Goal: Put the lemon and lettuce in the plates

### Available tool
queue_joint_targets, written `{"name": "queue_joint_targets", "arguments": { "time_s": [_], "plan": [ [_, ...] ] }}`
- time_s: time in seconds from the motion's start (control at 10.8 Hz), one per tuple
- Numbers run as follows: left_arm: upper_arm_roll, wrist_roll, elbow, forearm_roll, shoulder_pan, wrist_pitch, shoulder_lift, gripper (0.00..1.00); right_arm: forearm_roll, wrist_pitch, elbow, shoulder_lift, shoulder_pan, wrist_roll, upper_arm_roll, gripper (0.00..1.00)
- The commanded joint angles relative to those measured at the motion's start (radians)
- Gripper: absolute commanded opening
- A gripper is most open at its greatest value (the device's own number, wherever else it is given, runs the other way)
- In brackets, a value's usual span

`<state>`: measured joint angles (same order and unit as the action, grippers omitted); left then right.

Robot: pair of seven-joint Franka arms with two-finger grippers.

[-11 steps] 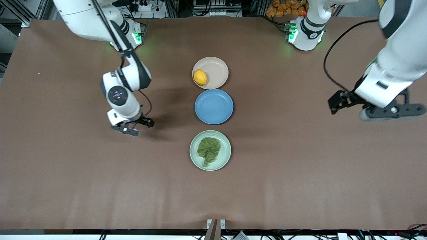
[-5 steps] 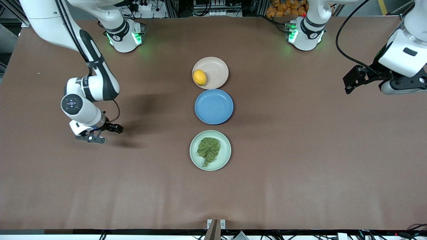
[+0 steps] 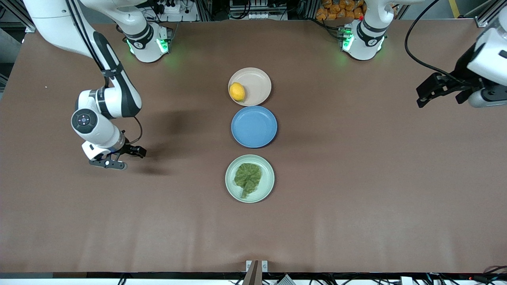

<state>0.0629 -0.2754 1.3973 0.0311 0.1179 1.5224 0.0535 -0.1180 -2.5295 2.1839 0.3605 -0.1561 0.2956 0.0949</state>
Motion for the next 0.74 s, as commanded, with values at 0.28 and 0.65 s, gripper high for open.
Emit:
{"name": "queue_joint_targets", "arguments": {
  "time_s": [0.28, 0.65],
  "plan": [
    [0.006, 0.024, 0.029, -0.051, -0.057, -0.005, -0.021, 1.00, -0.020, -0.178, 0.339, -0.254, -0.028, -0.006, -0.006, 1.00],
    [0.006, 0.025, 0.058, -0.049, -0.073, 0.001, -0.026, 1.00, -0.022, -0.166, 0.401, -0.348, -0.017, -0.083, -0.003, 1.00]
  ]
}}
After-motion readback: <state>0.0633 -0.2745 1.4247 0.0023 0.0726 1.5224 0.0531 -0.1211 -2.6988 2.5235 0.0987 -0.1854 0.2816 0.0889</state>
